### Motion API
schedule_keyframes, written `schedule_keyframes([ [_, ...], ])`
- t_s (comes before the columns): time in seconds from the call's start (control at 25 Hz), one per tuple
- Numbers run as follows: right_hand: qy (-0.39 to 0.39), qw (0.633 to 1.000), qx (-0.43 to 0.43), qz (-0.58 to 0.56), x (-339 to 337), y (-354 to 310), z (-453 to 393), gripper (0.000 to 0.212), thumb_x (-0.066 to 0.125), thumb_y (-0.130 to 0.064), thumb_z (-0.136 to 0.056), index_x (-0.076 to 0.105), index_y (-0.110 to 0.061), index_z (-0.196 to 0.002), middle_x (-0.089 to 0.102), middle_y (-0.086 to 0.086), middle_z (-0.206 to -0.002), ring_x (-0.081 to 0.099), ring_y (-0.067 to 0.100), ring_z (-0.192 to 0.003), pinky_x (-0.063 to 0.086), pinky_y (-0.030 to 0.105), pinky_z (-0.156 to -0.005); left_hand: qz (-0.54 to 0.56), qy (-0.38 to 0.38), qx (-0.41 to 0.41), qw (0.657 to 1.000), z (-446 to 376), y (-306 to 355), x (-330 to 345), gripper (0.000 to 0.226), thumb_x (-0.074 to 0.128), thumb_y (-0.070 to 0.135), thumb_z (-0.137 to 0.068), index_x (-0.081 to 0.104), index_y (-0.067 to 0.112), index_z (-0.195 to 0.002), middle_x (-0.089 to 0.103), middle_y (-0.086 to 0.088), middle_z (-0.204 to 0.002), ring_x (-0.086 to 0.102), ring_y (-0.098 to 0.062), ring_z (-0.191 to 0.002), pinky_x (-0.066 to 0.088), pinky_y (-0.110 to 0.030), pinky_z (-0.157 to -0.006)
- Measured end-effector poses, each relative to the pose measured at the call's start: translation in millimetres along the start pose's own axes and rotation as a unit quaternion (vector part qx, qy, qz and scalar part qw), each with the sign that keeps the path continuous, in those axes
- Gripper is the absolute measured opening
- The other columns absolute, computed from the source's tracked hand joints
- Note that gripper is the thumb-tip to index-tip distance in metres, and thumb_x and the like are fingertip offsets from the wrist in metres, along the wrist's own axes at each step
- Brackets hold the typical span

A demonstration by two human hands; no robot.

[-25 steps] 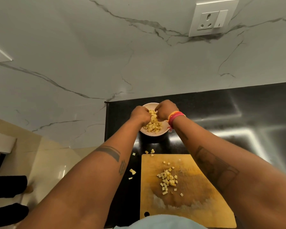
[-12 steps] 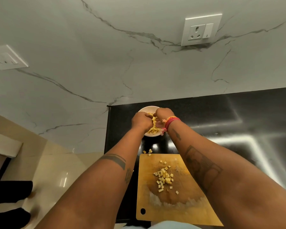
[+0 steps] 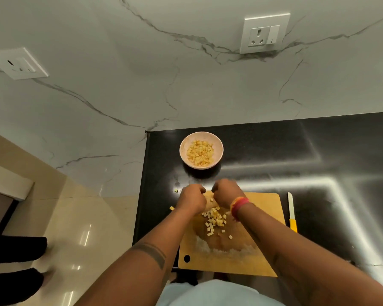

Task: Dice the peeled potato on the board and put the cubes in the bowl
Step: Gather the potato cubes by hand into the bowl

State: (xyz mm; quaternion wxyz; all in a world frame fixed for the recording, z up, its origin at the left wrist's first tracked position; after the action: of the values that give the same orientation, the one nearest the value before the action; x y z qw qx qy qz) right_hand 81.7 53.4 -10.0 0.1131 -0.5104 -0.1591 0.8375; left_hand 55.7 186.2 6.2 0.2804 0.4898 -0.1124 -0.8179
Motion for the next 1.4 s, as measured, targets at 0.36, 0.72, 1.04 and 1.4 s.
schedule_keyframes([
  [0.36, -0.039, 0.987, -0.143, 0.056, 21, 36, 47, 0.051, 0.068, -0.012, -0.092, 0.056, -0.018, -0.141, 0.054, 0.011, -0.126, 0.060, 0.030, -0.111, 0.050, 0.032, -0.094, -0.105, -0.081, 0.094, 0.987, 42, -24, 42, 0.082, 0.084, 0.039, -0.078, 0.039, 0.024, -0.145, 0.031, -0.002, -0.137, 0.041, -0.025, -0.126, 0.047, -0.045, -0.106],
  [0.72, -0.087, 0.992, -0.082, 0.040, 32, 46, 63, 0.080, 0.080, -0.011, -0.081, 0.035, -0.021, -0.147, 0.044, 0.016, -0.136, 0.061, 0.035, -0.107, 0.056, 0.040, -0.090, -0.088, -0.047, 0.104, 0.989, 54, -24, 51, 0.053, 0.070, 0.015, -0.089, 0.046, 0.020, -0.136, 0.033, -0.003, -0.132, 0.053, -0.024, -0.111, 0.052, -0.043, -0.097],
  [1.04, -0.069, 0.993, -0.093, 0.017, 26, 48, 52, 0.084, 0.079, -0.015, -0.083, 0.033, -0.019, -0.153, 0.038, 0.015, -0.140, 0.060, 0.036, -0.112, 0.053, 0.040, -0.096, -0.039, 0.000, 0.077, 0.996, 56, -33, 50, 0.072, 0.077, 0.027, -0.088, 0.039, 0.019, -0.149, 0.033, -0.002, -0.140, 0.048, -0.022, -0.124, 0.044, -0.033, -0.106],
  [1.4, -0.076, 0.983, -0.153, 0.065, 34, 29, 45, 0.076, 0.085, -0.021, -0.078, 0.040, -0.013, -0.139, 0.040, 0.014, -0.131, 0.062, 0.035, -0.102, 0.056, 0.041, -0.090, -0.034, -0.003, 0.082, 0.996, 54, -24, 60, 0.051, 0.066, 0.023, -0.094, 0.045, 0.021, -0.140, 0.038, -0.001, -0.131, 0.055, -0.021, -0.107, 0.054, -0.040, -0.094],
])
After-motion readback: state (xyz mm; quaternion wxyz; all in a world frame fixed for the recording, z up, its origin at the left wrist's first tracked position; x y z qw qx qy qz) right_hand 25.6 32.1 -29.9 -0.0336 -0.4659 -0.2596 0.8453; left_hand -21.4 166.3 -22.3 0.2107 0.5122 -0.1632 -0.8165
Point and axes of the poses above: each hand's wrist, its own z-axis away from the middle knuckle, its own x-axis out of the palm, y = z × x, the point moved 1 cm from there along -z, towards the middle knuckle
